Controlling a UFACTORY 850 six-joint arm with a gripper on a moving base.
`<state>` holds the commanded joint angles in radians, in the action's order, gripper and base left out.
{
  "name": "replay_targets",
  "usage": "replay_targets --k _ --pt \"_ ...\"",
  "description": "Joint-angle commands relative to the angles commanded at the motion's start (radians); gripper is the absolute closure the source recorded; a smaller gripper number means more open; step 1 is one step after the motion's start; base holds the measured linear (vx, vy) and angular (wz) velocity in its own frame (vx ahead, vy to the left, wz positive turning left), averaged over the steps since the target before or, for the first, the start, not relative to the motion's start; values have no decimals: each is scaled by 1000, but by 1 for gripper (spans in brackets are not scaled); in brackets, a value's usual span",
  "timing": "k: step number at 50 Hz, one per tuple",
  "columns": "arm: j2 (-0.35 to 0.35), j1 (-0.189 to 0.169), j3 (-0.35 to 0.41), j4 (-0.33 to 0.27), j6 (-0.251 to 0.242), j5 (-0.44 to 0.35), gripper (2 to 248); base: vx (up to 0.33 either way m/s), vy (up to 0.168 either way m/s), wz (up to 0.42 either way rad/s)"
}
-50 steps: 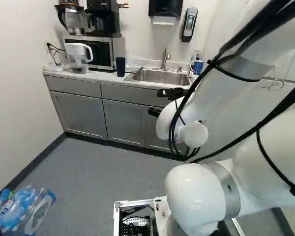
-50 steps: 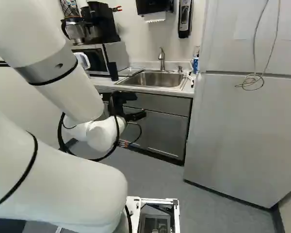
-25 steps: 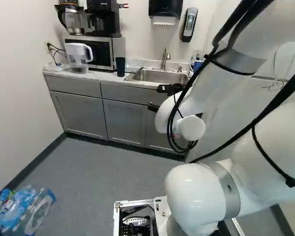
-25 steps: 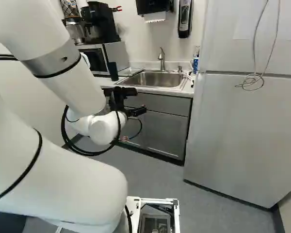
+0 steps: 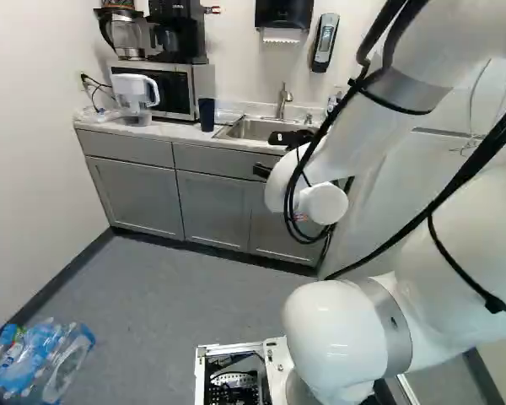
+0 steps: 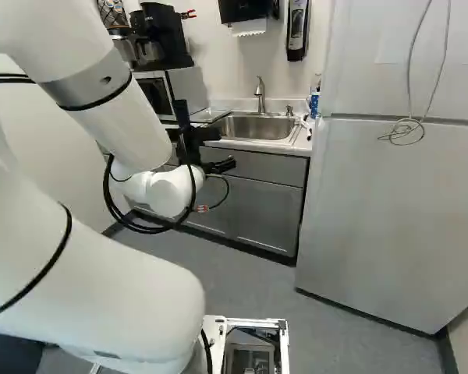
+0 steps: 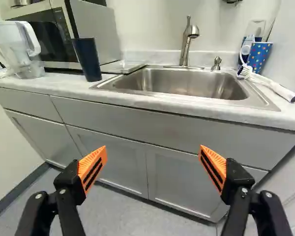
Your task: Rinse the cup and place it in the tray
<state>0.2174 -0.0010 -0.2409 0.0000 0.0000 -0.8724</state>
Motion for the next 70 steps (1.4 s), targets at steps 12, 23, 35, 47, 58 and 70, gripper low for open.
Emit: replay_targets --k 12,23,35,47,58,70 --pt "-11 -5 -39 0 0 11 3 0 0 0" --pt "-22 -11 -76 0 0 25 3 0 0 0" --pt "-35 -17 -116 0 0 41 3 0 0 0" --pt "-49 -23 -157 0 0 58 3 0 0 0" --pt "-62 -28 -195 0 0 76 3 0 0 0" --pt "-78 -34 -238 0 0 102 3 0 0 0"
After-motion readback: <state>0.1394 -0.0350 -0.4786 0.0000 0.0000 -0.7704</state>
